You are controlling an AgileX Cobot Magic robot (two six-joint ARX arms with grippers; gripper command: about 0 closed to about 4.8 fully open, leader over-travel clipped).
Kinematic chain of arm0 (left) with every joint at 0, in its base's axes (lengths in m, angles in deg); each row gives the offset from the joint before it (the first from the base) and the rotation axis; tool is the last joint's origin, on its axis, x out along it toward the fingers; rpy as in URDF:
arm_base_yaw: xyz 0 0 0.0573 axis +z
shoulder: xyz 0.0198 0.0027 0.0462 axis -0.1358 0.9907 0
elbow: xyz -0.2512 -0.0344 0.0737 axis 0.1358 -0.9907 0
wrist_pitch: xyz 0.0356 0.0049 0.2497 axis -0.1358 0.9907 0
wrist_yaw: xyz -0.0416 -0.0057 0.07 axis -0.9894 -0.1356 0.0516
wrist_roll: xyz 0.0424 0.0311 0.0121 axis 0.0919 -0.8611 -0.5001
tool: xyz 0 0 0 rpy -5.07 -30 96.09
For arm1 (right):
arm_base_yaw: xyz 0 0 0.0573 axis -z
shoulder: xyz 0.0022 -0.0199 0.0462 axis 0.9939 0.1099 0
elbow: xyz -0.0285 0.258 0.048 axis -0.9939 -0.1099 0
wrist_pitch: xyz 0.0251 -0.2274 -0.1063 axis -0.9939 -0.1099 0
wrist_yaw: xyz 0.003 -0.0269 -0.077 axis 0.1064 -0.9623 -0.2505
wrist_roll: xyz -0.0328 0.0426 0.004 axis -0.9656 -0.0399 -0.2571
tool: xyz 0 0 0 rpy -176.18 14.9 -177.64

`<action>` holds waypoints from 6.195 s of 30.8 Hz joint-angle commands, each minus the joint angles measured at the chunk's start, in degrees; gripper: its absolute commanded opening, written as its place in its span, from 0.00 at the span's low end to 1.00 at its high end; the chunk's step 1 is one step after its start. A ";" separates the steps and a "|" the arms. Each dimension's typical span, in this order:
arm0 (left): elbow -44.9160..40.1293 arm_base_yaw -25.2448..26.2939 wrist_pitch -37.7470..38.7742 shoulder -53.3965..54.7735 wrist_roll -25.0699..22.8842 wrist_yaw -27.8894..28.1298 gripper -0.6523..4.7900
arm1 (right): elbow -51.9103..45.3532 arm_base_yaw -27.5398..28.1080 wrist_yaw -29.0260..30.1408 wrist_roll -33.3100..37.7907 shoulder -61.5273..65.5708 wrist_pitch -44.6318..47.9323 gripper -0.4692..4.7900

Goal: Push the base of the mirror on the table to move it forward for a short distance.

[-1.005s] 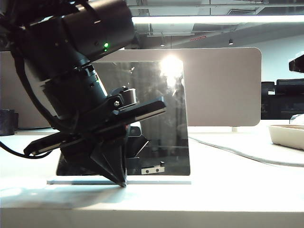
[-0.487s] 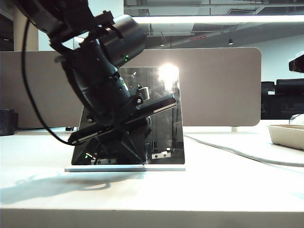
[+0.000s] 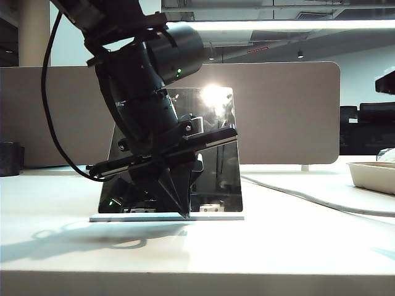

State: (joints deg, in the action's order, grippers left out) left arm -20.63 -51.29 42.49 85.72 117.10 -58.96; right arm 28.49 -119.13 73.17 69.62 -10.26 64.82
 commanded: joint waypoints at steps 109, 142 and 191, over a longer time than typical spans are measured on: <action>4.59 14.21 -20.06 11.65 -3.56 -2.25 0.12 | 0.04 0.00 0.04 -0.02 0.02 0.79 0.13; 4.44 11.52 10.86 -39.52 -22.97 24.37 0.12 | 0.04 0.00 0.07 -0.04 0.02 0.81 0.13; -57.20 37.27 -12.81 -101.77 -28.59 -2.78 0.12 | 0.04 0.00 0.07 -0.04 0.02 0.79 0.13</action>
State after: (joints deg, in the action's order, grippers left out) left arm -77.17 -14.07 33.27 -16.07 88.78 -61.40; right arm 28.49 -119.11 73.15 69.62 -10.26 64.80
